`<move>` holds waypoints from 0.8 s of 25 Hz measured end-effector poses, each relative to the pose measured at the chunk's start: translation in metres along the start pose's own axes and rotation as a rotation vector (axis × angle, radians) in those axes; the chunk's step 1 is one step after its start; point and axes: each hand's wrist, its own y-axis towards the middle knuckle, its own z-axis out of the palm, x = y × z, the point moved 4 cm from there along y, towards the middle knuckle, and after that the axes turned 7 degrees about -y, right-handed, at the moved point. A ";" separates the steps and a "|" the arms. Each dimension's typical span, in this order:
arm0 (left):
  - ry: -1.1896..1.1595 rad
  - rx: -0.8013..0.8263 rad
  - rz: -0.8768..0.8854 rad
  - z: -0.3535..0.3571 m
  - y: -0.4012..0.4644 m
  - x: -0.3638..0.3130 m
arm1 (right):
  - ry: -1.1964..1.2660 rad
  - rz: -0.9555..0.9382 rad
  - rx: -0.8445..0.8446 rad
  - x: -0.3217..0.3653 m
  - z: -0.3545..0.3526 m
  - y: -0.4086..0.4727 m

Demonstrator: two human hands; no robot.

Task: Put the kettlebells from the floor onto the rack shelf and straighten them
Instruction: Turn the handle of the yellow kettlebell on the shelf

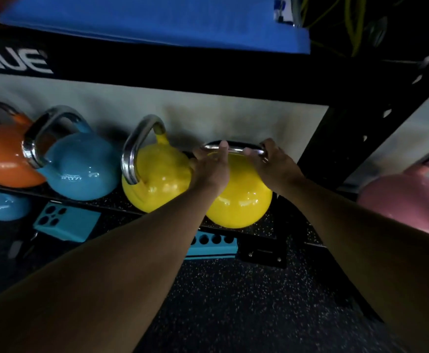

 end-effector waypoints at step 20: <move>-0.452 0.159 0.012 0.037 0.041 0.008 | 0.615 0.171 -0.118 -0.003 0.022 -0.026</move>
